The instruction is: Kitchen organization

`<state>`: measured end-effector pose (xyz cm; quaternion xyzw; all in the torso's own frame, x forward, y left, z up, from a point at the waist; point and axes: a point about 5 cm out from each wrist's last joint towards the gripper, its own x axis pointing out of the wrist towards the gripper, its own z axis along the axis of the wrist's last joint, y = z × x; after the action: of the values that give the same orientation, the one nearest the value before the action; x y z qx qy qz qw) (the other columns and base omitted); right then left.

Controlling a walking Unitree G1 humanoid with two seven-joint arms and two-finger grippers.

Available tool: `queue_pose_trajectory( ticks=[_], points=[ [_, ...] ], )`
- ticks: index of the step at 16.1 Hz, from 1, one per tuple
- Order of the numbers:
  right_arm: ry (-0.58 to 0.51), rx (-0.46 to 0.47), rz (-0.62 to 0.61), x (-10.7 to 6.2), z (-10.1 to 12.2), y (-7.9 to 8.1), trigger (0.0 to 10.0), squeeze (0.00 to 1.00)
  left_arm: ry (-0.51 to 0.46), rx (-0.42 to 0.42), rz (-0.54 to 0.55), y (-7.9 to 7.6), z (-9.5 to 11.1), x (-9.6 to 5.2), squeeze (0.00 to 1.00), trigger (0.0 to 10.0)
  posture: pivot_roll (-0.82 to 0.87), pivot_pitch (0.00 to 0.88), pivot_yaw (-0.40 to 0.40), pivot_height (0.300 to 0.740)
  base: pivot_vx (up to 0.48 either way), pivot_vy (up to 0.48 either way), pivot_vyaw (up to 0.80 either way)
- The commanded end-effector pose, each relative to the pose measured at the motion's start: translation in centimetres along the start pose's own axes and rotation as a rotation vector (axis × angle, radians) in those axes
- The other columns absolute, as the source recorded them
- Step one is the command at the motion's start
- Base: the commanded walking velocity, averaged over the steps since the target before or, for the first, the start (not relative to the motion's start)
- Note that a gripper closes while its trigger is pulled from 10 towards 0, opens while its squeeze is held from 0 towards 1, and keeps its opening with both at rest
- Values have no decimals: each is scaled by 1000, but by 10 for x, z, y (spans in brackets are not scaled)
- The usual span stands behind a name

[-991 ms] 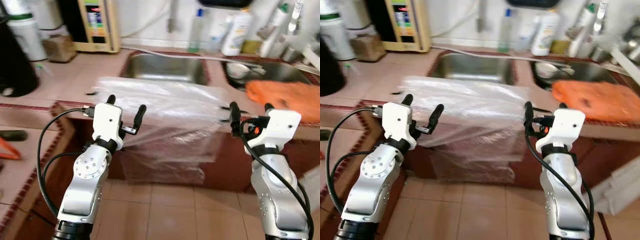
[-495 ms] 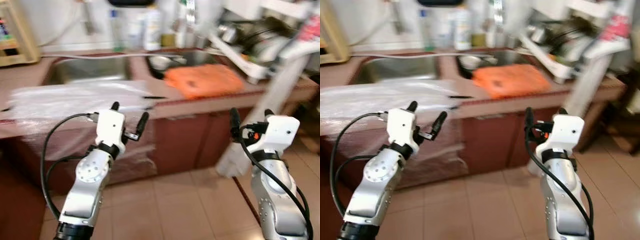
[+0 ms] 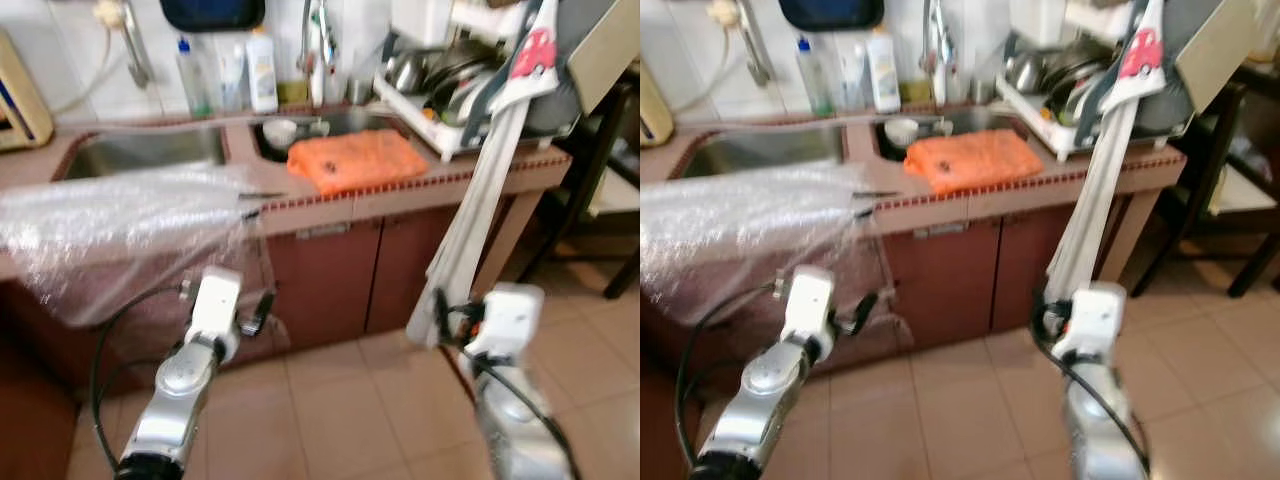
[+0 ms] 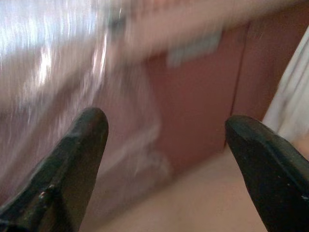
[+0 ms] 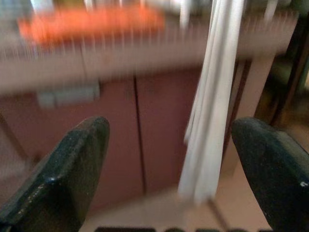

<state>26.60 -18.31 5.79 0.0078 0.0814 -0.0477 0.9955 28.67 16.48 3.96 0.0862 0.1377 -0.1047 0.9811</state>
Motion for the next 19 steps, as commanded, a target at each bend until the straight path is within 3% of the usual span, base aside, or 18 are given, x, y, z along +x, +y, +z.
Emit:
queue_pose_trajectory(
  ticks=[1, 2, 4, 6, 7, 8, 10, 13, 14, 19],
  points=[
    [39, -12, 12, 3, -13, 3, 10000, 0, 95, 13, 10, 0, -25, -2, 0, 10000, -30, 15, 30, 740, 0, 0, 0],
    [124, -5, 9, 3, -35, 5, 10000, 0, 241, 2, 16, -1, -57, -9, 0, 10000, -31, 13, 31, 740, 0, 0, 0],
    [291, -4, 8, -3, -72, 6, 10000, 0, 408, 25, -11, -4, -93, -26, 0, 10000, -35, 6, 30, 740, 0, 0, 0],
    [444, 26, 11, -17, -103, 8, 10000, 0, 535, 47, -60, -11, -115, -40, 0, 10000, -30, 0, 27, 740, 0, 0, 0],
    [570, -12, 14, -33, -125, 7, 10000, 0, 641, 50, -88, -13, -132, -53, 0, 10000, -20, 0, 19, 740, 0, 0, 0],
    [693, 68, -22, -48, -142, 5, 10000, 0, 712, 61, -94, -11, -141, -62, 0, 10000, -7, 0, 9, 740, 0, 0, 0],
    [722, 40, 13, -51, -146, 5, 10000, 0, 725, 10, -71, -10, -143, -63, 0, 10000, -6, 1, 6, 740, 0, 0, 0],
    [728, 60, -10, -54, -149, -4, 10000, 0, 729, 22, -127, -17, -141, -60, 0, 10000, -6, 1, 6, 740, 0, 0, 0],
    [769, 29, -34, -64, -157, -12, 10000, 0, 755, 21, -154, -22, -143, -61, 0, 10000, -4, 0, 8, 740, 0, 0, 0],
    [825, 2, -39, -84, -169, -19, 10000, 0, 754, 78, -200, -30, -137, -52, 0, 10000, -30, 1, 33, 740, 0, 0, -771]
  ],
)
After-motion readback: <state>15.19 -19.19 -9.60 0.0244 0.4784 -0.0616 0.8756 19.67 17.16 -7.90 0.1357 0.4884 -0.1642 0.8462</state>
